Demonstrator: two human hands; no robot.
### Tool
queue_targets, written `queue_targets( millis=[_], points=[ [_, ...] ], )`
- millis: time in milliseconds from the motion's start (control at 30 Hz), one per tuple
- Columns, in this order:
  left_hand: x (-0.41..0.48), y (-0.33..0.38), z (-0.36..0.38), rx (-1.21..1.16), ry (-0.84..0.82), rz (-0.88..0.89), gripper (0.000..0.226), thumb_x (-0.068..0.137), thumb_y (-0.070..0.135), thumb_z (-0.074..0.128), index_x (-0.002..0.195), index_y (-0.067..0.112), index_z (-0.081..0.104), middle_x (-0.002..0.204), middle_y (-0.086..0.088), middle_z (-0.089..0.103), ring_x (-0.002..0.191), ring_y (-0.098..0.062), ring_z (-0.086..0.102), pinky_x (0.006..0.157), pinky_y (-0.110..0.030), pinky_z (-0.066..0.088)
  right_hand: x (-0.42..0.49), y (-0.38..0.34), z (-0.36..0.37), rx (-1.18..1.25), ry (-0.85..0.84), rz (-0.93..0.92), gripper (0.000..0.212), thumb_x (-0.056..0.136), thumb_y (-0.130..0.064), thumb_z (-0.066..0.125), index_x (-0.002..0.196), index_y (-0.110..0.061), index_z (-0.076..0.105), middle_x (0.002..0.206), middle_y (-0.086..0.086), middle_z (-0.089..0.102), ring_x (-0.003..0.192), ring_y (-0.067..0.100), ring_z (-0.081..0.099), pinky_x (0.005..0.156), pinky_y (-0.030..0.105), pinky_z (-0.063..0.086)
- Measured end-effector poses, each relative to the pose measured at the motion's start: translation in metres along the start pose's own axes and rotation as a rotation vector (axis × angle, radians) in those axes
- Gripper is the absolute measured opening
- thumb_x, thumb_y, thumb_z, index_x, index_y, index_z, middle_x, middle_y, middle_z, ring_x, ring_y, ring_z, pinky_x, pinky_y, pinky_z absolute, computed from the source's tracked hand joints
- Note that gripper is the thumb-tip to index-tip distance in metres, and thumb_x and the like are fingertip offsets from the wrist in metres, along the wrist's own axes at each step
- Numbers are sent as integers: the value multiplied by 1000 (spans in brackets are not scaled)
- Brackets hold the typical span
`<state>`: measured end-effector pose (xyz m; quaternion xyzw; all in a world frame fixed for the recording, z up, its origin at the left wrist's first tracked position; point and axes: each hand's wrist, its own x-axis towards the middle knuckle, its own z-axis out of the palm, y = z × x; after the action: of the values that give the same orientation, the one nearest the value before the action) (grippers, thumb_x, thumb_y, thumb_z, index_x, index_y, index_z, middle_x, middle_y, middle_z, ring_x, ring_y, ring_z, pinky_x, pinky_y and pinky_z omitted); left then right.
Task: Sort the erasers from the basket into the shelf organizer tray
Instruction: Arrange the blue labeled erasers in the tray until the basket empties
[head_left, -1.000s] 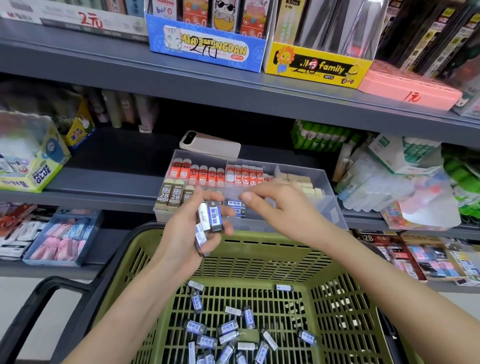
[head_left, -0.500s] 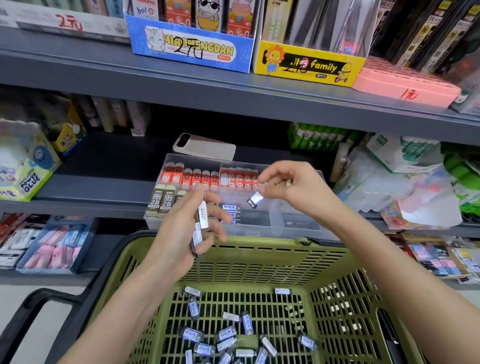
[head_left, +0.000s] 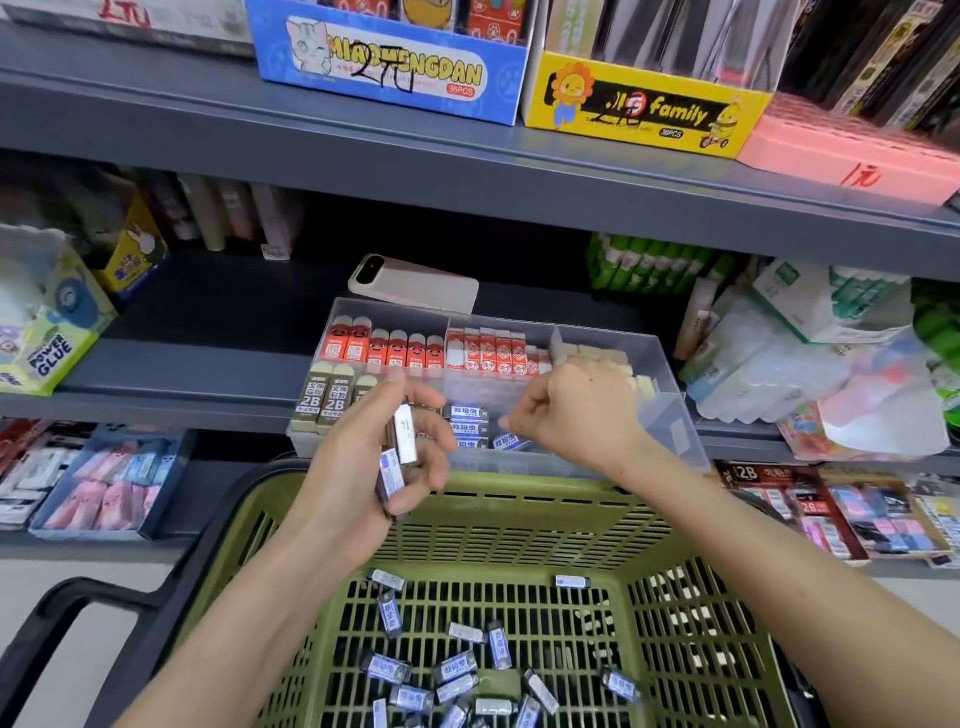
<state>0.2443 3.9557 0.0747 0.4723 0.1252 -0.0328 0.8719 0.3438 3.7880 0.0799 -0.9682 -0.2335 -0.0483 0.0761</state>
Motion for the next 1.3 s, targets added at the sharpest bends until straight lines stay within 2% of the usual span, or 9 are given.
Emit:
queue_targets(
  millis=[200, 533, 700, 800, 867, 933, 1100, 1167, 1300],
  points=[
    [-3, 0, 1, -72, -66, 6, 40, 92, 41, 42, 94, 5, 59, 65, -12, 57, 48, -17, 49, 33, -17, 28, -3, 5, 3, -143, -127, -62, 51, 86, -63, 41, 71, -26, 71, 89, -6, 70, 113, 19, 45, 87, 36, 24],
    [-7, 1, 4, -14, -112, 8, 51, 88, 50, 40, 110, 7, 54, 71, -12, 59, 52, -16, 49, 34, -19, 29, -13, -1, -7, -284, -162, -175, 69, 95, -54, 14, 73, -20, 69, 57, -11, 33, 82, 15, 29, 67, 32, 6],
    [-6, 0, 3, -5, -115, 0, 57, 87, 54, 38, 114, 6, 52, 72, -17, 60, 48, -17, 47, 32, -19, 29, -22, -14, -26, 72, 51, -179, 40, 96, -48, 36, 89, -31, 72, 78, -13, 62, 90, 17, 48, 76, 32, 18],
    [-7, -2, 5, 86, -123, 17, 60, 89, 57, 33, 114, 8, 55, 72, -17, 59, 48, -20, 39, 33, -19, 25, -27, -34, -38, 471, -5, -233, 25, 90, -46, 52, 107, -36, 68, 87, -19, 65, 91, 9, 48, 85, 30, 25],
    [-9, -3, 8, 133, -128, 32, 58, 89, 59, 33, 113, 12, 59, 75, -18, 53, 47, -20, 37, 33, -20, 23, -28, -48, -39, 457, -56, -272, 27, 87, -46, 58, 109, -33, 68, 91, -15, 67, 94, 10, 49, 91, 29, 27],
    [-10, -4, 9, 150, -143, 30, 57, 89, 59, 32, 114, 13, 56, 73, -17, 54, 44, -16, 41, 33, -20, 24, -28, -53, -40, 442, -91, -288, 20, 84, -39, 64, 100, -29, 69, 91, -9, 67, 92, 11, 49, 89, 29, 31],
    [-12, 1, 2, 75, -106, 1, 45, 88, 44, 48, 112, 8, 56, 74, -15, 61, 54, -16, 50, 39, -18, 33, -16, -26, -51, 954, -128, -62, 15, 76, -15, 75, 82, -26, 67, 71, -14, 63, 64, -7, 51, 64, 9, 39],
    [-11, 3, -2, 41, -103, 1, 30, 82, 22, 61, 108, 6, 59, 76, -14, 61, 61, -18, 54, 47, -22, 37, -7, -6, -51, 879, -112, 54, 21, 73, -14, 78, 89, -21, 67, 73, -11, 62, 64, -2, 51, 64, 12, 40],
    [-6, 4, -7, -42, -103, 11, 50, 57, -7, 54, 104, 5, 62, 82, -13, 64, 75, -21, 60, 58, -28, 46, 10, 13, -37, 373, -177, 42, 18, 69, -23, 81, 82, -24, 69, 84, -9, 67, 84, 11, 57, 81, 28, 42]
  ],
)
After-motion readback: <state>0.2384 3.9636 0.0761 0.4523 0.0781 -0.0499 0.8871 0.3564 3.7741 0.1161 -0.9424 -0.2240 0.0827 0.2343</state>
